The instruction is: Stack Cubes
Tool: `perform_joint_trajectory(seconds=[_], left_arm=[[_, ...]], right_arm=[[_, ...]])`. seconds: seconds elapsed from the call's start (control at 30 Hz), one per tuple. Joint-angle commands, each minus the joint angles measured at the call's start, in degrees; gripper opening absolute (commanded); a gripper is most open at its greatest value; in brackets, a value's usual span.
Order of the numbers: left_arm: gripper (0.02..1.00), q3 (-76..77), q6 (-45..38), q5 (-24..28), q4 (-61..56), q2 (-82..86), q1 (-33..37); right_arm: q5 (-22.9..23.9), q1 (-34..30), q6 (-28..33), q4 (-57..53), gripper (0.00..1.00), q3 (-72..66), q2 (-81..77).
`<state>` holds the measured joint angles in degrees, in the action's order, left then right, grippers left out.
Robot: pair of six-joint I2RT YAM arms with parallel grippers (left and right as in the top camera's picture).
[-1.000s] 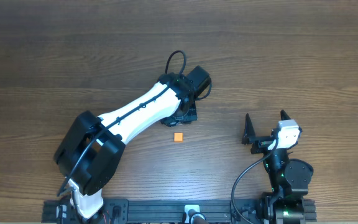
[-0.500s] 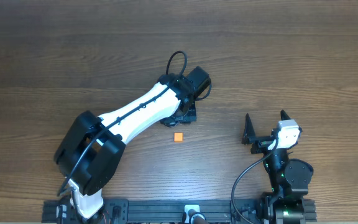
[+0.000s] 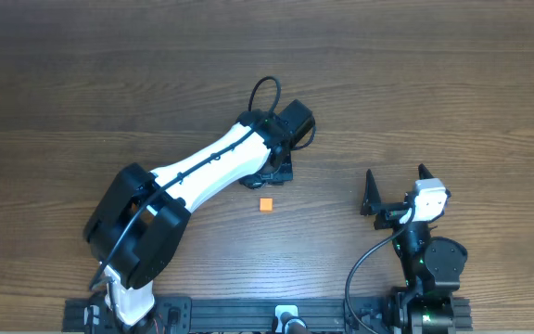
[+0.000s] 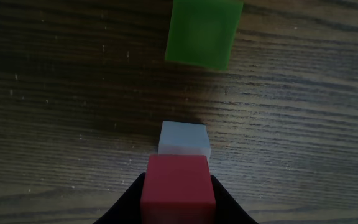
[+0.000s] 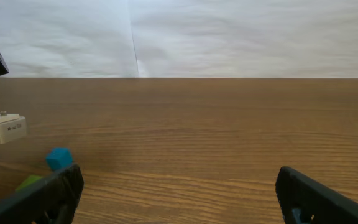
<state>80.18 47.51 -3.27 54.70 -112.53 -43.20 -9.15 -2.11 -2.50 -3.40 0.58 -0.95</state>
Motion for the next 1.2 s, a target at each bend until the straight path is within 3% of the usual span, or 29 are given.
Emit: perform_joint_trajectory(seconds=[0.03, 1.2], left_arm=[[0.161, -0.5, -1.2, -0.9, -0.6, -0.7, 0.3], [0.169, -2.0, -1.9, -0.2, -2.3, -0.9, 0.9]], right_arm=[[-0.2, -0.3, 0.4, -0.2, 0.993, -0.3, 0.3], [-0.2, -0.3, 0.4, -0.2, 0.991, -0.3, 0.3]])
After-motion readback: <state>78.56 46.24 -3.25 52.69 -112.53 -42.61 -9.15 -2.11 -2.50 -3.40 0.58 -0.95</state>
